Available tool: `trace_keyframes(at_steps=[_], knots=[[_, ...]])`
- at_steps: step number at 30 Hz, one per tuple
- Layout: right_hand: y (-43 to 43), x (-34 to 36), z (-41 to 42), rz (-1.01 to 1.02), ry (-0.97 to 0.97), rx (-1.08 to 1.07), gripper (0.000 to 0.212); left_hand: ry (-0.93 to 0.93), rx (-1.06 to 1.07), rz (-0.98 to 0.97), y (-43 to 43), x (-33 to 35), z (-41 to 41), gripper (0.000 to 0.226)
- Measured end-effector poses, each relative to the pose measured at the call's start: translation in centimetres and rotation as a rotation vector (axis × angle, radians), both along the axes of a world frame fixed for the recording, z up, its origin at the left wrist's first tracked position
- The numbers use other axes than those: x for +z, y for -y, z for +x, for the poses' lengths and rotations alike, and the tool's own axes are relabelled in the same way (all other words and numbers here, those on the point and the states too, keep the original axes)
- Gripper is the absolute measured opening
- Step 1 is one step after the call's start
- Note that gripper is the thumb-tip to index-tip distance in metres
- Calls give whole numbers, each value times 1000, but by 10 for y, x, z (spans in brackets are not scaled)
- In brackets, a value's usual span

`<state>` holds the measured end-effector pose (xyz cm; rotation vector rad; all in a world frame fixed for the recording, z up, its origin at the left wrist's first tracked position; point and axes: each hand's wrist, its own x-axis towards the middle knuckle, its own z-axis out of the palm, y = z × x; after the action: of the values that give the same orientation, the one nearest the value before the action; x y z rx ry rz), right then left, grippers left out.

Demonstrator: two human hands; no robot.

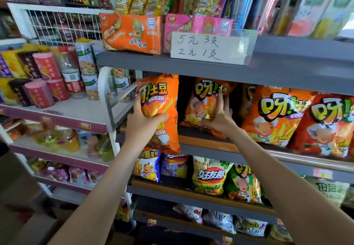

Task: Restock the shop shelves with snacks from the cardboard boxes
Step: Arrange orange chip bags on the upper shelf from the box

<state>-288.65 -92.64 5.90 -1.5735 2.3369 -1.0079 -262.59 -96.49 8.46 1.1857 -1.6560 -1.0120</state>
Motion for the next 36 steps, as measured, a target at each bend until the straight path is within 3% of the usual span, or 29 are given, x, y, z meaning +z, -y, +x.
trace_keyframes(at_steps=[8,18,21,23,26,27,31,33,36], knots=[[9,-2,-9,-13,-388,-103,112,23,22,-3,4,-4,-1,106],[12,6,-18,155,-464,-116,114,39,70,23,1,-6,-12,104],[1,12,0,-93,-311,-47,104,37,52,23,0,-7,-15,104],[-12,16,24,-297,-77,61,93,44,42,37,-4,-6,-20,100],[-40,24,62,-203,546,408,90,56,-3,74,-15,1,-32,92],[-46,24,68,-137,635,483,95,39,-43,85,-17,3,-37,91],[-50,24,64,-75,607,480,117,-75,-221,106,-18,12,-46,74],[-50,28,50,-110,712,452,111,-140,-288,74,-13,14,-47,54],[-46,33,30,-137,800,470,103,-93,-377,-21,-10,16,-47,56]])
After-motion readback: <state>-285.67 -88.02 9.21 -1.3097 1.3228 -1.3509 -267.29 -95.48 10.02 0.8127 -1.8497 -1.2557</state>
